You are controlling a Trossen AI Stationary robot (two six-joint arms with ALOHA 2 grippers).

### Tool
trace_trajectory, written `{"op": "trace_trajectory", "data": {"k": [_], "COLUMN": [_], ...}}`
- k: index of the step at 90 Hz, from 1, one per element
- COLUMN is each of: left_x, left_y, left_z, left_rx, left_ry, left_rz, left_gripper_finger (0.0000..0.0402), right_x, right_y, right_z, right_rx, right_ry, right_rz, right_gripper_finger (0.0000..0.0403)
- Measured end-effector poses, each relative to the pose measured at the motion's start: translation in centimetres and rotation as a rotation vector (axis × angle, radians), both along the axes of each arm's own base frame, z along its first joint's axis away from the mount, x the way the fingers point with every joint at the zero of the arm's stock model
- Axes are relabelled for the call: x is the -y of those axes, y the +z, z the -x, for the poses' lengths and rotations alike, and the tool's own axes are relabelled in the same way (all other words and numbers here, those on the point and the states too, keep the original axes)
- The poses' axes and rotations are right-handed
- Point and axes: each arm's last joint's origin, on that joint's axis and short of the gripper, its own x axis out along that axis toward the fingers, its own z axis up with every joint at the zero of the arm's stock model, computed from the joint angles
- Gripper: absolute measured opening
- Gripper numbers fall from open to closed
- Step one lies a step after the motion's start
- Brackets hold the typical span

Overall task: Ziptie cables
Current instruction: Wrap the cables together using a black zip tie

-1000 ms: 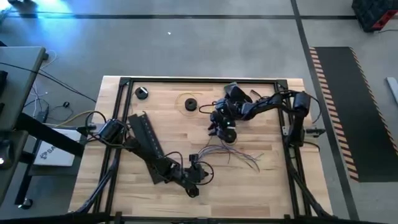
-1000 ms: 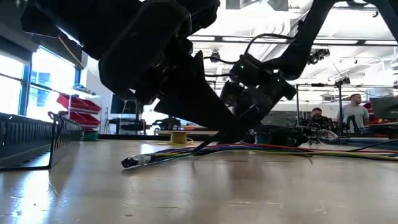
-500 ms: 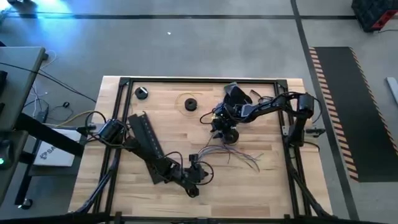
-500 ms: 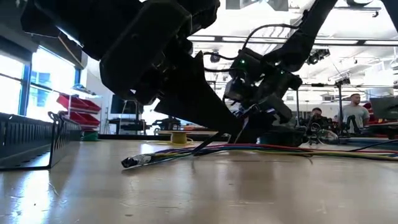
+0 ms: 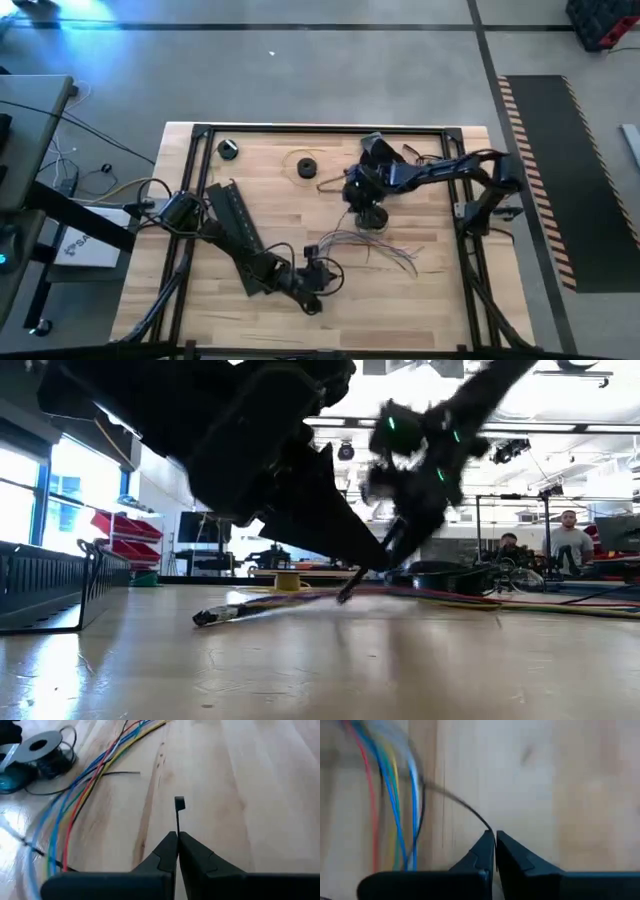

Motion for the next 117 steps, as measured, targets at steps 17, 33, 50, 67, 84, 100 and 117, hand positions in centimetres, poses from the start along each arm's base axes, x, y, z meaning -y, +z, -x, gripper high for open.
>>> {"op": "trace_trajectory", "data": {"k": [17, 33, 50, 67, 84, 100, 117], "left_x": [-0.2, -0.4, -0.1, 0.0, -0.5, -0.8, -1.0], "left_y": [-1.0, -2.2, -2.0, -2.0, -2.7, -3.0, -3.2], "left_z": [-1.4, -1.9, -1.9, -1.8, -0.8, -0.1, 0.6], "left_rx": [0.117, 0.167, 0.189, 0.187, 0.231, 0.276, 0.32], "left_ry": [0.0, 0.014, 0.005, 0.002, 0.004, -0.013, -0.068], "left_rz": [0.016, 0.021, 0.006, 0.003, 0.026, 0.052, 0.087], "left_gripper_finger": [0.0, 0.0, 0.0, 0.0, 0.0, 0.0, 0.0], "right_x": [0.6, 1.0, 1.3, 1.5, 2.1, 3.4, 3.8], "right_y": [3.5, 1.9, -1.6, -2.3, -0.5, 1.1, -0.8], "right_z": [-2.6, -5.2, -7.4, -8.2, -7.8, -6.5, -3.6], "right_rx": [-0.098, -0.252, -0.346, -0.286, -0.231, -0.175, -0.085], "right_ry": [-0.05, -0.055, -0.082, -0.037, 0.002, 0.03, -0.037], "right_rz": [-0.06, -0.092, -0.118, -0.104, -0.101, -0.12, -0.149], "right_gripper_finger": [0.0, 0.0, 0.0, 0.0005, 0.0069, 0.0158, 0.0211]}}
